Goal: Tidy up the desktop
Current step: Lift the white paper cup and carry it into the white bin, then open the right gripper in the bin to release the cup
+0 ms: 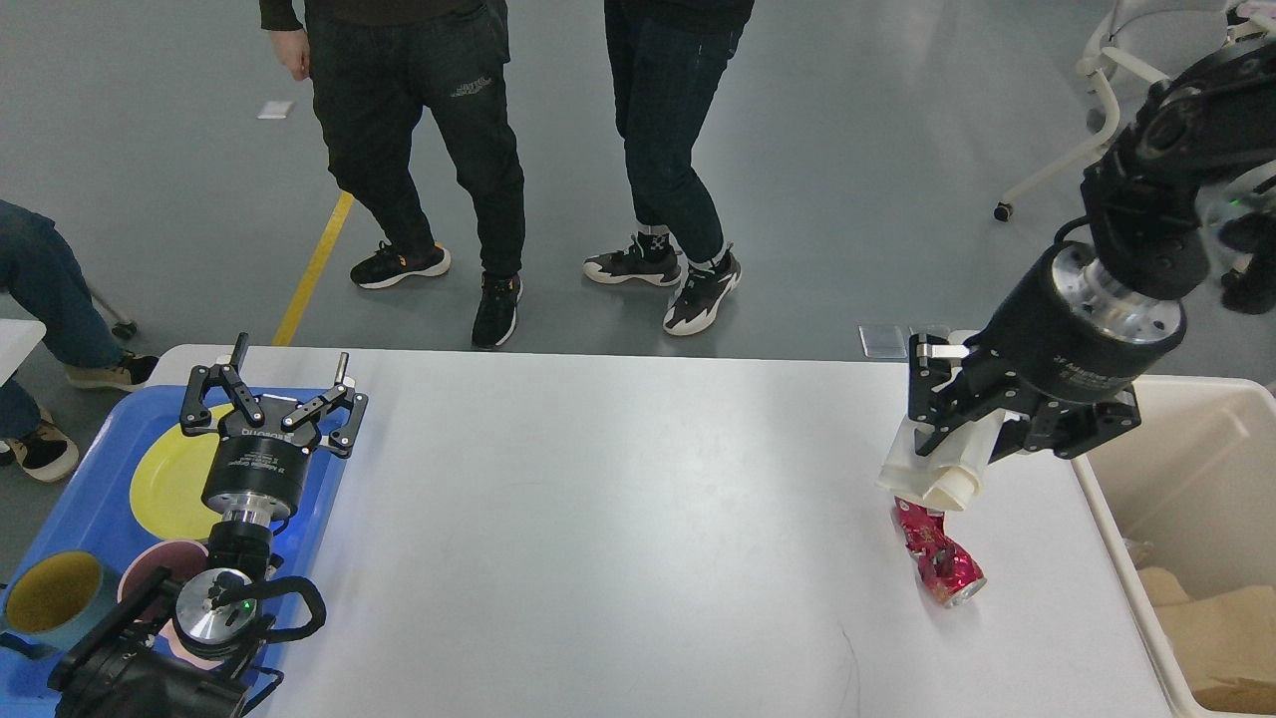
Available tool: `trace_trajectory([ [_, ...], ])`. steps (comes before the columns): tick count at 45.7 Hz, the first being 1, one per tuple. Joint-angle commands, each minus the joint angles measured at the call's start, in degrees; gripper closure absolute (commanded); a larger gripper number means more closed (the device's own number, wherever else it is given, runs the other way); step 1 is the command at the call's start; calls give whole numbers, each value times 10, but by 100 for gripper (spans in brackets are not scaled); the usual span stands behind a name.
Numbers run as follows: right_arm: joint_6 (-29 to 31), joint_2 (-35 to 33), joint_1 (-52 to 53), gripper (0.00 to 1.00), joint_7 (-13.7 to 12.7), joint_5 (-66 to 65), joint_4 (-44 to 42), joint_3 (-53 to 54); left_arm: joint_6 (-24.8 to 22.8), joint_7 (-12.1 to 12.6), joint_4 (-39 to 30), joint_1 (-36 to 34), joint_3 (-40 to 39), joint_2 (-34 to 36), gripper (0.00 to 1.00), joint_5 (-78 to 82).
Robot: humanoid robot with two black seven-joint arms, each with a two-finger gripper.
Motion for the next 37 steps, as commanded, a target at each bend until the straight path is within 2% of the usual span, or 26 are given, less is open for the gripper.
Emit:
trace_trajectory([
  [1,1,5,12,100,18,-11,2,-41,0,1,0,0,0,0,4,0],
  [7,-8,-12,10,100,18,-32,-7,-75,0,0,0,0,-1,0,4,0],
  [13,-18,-78,-20,100,18,-60,-51,-108,0,0,0,0,-1,0,4,0],
  [19,-54,-157,-85,100,17,-97,-117,-138,0,0,0,0,0,0,4,0],
  [26,-102,-236,-206,100,16,-117,-242,-127,0,0,0,0,0,0,4,0],
  [37,-212,-254,-489,100,16,-109,-432,-12,0,0,0,1,0,0,4,0],
])
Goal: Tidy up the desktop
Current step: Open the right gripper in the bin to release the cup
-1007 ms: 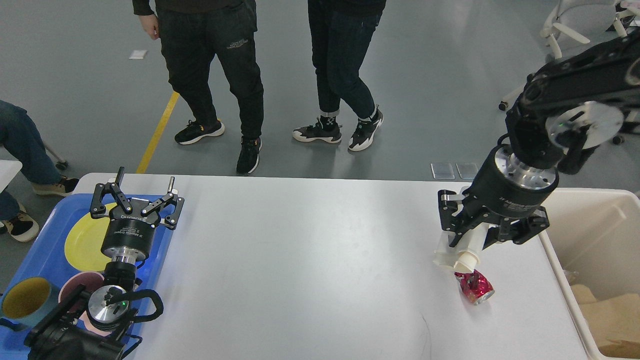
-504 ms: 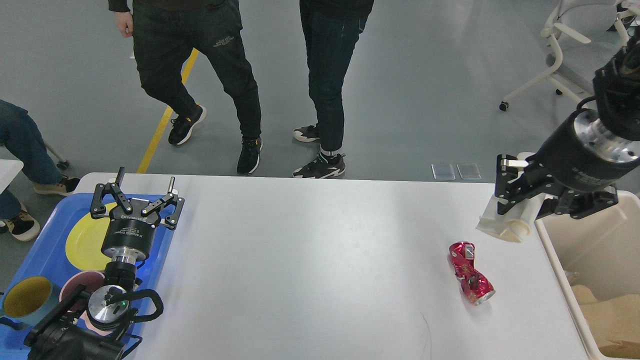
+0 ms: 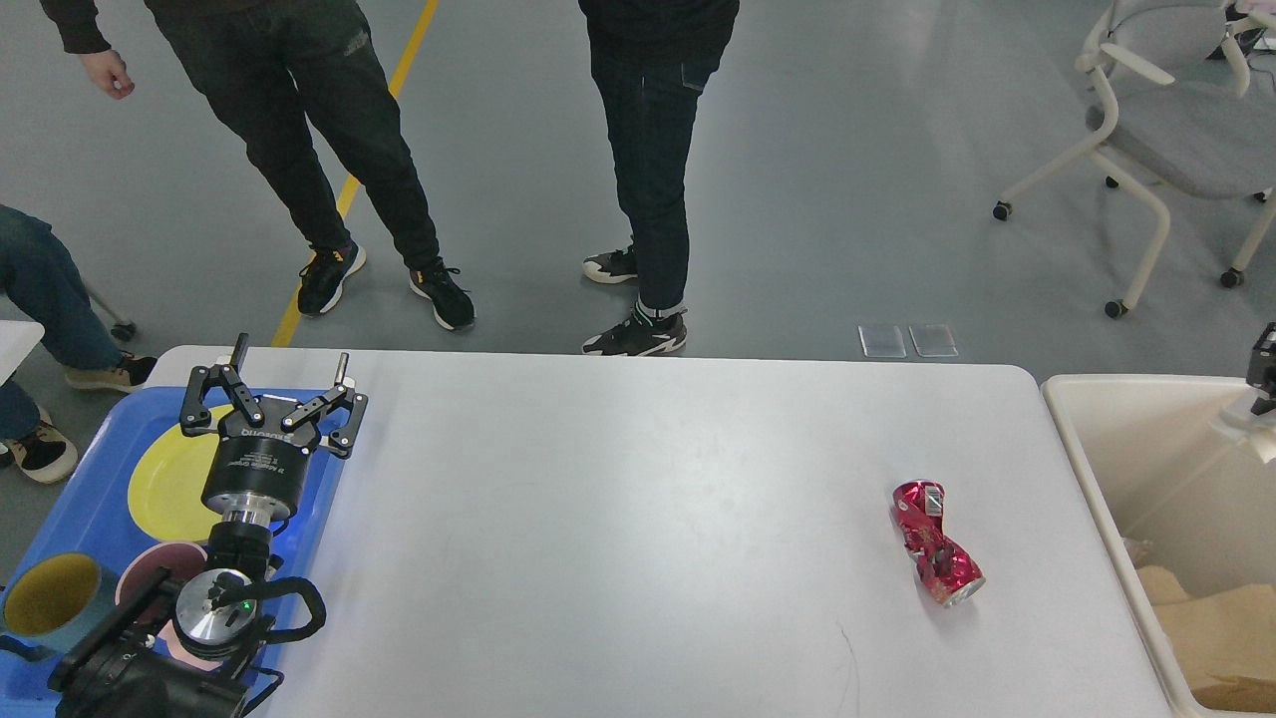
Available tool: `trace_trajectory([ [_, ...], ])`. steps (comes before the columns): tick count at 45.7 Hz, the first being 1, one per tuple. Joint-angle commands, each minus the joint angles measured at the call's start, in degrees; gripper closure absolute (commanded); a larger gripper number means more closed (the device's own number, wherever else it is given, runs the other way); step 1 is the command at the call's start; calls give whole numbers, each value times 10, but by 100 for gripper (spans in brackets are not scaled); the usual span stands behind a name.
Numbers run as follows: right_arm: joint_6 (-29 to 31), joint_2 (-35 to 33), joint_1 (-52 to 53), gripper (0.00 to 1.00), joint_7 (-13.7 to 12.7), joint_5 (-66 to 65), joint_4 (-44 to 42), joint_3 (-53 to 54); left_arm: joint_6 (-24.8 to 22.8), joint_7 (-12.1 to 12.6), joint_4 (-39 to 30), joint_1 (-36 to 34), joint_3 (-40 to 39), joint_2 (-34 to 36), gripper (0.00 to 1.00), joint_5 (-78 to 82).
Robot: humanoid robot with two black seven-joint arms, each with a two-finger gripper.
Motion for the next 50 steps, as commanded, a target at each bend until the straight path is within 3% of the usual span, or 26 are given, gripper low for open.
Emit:
trace_trajectory([
  [1,-65,-5,-151,100,0,3,-102,70,0,0,0,0,0,0,4,0],
  [6,-129,2,-331,100,0,8,-230,174,0,0,0,0,-1,0,4,0],
  [10,-137,16,-449,100,0,10,-329,252,0,1,0,0,0,0,4,0],
  [21,-144,181,-723,100,0,11,-649,334,0,0,0,0,0,0,4,0],
  [41,-195,217,-790,100,-9,11,-665,380,0,0,0,0,0,0,4,0],
  [44,-209,216,-797,53,-8,11,-666,379,0,0,0,0,0,0,4,0],
  [49,-236,222,-800,1,-7,11,-664,377,0,0,0,0,0,0,4,0],
  [50,-237,223,-800,0,-6,11,-664,377,0,0,0,0,0,0,4,0],
])
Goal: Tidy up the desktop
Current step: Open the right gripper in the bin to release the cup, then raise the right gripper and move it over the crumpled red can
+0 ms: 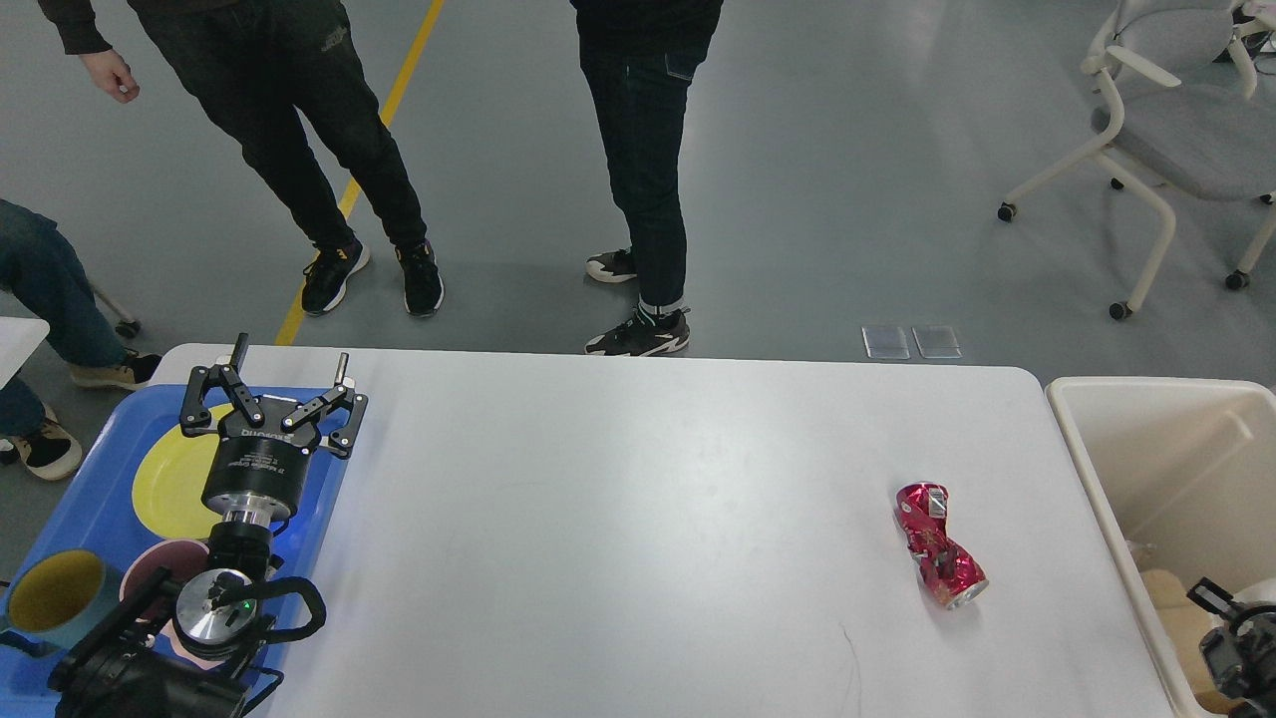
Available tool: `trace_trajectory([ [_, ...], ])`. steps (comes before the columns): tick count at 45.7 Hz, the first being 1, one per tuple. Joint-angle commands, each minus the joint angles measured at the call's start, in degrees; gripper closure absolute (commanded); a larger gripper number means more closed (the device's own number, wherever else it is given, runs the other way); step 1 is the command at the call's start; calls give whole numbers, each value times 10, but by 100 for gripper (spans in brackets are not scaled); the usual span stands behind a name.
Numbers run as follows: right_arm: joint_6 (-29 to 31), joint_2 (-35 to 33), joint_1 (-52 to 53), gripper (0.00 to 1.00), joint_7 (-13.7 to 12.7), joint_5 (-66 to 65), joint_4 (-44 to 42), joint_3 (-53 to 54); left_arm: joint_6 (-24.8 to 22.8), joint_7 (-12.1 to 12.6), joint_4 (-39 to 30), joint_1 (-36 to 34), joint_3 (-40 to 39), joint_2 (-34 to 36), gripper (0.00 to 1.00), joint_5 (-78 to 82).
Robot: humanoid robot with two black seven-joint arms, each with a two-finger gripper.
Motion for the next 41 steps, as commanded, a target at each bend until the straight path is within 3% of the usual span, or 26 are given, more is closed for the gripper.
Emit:
trace_trajectory([
  [1,-20,5,-3,0,2,0,1,-2,0,1,0,0,0,0,4,0],
  [32,-10,-2,13,0,5,-2,7,-8,0,0,0,0,0,0,4,0],
  [35,16,-6,44,0,5,-3,15,-8,0,0,0,0,0,0,4,0],
  [41,133,-53,131,0,1,-4,42,-7,0,0,0,0,0,0,4,0],
])
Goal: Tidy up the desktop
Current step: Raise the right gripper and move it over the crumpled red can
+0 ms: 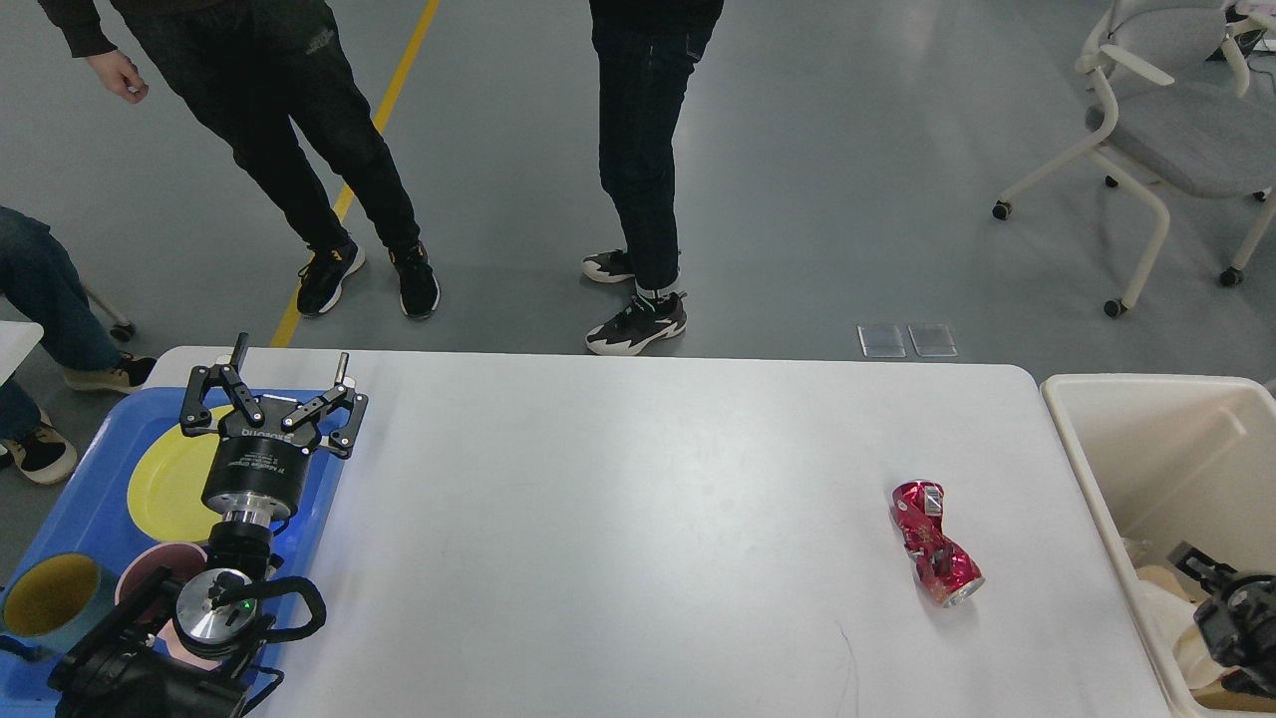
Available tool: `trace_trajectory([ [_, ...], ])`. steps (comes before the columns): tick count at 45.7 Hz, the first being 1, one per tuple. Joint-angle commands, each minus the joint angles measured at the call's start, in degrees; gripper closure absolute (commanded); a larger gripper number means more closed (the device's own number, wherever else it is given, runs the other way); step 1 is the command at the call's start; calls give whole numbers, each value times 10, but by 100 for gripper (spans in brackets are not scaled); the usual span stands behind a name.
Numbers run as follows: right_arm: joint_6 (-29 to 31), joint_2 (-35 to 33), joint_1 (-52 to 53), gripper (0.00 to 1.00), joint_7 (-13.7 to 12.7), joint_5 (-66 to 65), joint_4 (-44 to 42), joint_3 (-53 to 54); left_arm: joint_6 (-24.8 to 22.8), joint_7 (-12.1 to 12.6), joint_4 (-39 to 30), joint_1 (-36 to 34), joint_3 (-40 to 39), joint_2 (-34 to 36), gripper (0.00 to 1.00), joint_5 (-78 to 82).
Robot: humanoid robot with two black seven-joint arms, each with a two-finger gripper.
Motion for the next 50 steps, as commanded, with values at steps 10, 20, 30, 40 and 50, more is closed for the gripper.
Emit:
trace_trajectory([
  [10,233,-45,278,0,-15,-94,94,-27,0,1,0,0,0,0,4,0],
  [20,303,-39,458,0,-78,-155,289,-49,0,0,0,0,0,0,4,0],
  [30,305,-9,675,0,-124,-149,572,-77,0,0,0,0,0,0,4,0],
  [40,298,18,829,0,-119,-112,784,-114,0,0,0,0,0,0,4,0],
  [50,298,23,973,1,-115,-59,920,-124,0,0,0,0,0,0,4,0],
])
